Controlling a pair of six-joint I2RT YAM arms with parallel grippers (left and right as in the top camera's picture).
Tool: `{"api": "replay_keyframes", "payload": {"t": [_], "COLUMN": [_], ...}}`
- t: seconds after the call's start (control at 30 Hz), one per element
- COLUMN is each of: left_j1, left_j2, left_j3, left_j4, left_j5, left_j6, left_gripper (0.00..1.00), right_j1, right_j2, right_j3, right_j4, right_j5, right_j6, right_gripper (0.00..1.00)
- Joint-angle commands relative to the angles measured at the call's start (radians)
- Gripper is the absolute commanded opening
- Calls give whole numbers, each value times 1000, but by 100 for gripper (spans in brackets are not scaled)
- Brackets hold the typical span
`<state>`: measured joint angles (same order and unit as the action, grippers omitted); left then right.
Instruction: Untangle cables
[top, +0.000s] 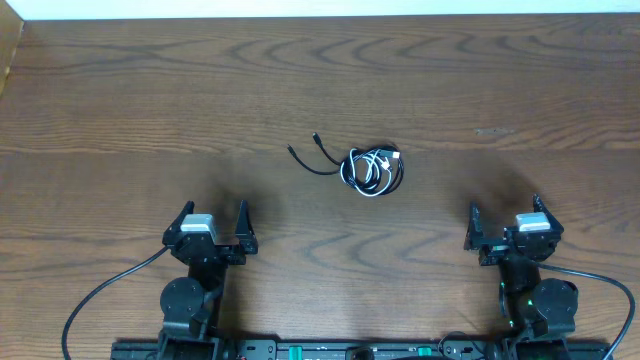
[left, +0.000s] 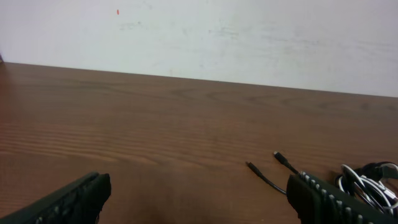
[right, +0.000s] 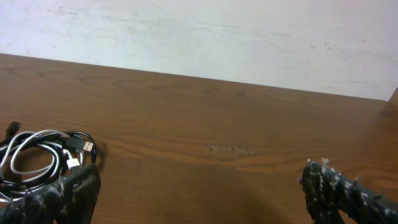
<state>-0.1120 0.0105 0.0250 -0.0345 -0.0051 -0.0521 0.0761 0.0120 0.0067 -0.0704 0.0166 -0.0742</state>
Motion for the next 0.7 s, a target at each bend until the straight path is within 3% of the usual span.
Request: {"api": "replay_keyframes", "payload": {"t": [0.0, 0.4, 0.67], "left_j1": [5, 5, 5], "left_j2": [1, 89, 466], "left_j3": [-21, 75, 315], "left_j4": [-32, -125, -198], "left_j5": [-5, -6, -5], "left_j6": [-5, -55, -85], "left_gripper": [96, 95, 95], "right_j1": [-3, -3, -3], "right_j2": [-2, 7, 211], "right_j3": [-2, 24, 221], "right_j4": [-4, -32, -193], "right_j5": [-5, 38, 82], "right_j6": [-13, -8, 64], "right_gripper": [99, 99, 99]}}
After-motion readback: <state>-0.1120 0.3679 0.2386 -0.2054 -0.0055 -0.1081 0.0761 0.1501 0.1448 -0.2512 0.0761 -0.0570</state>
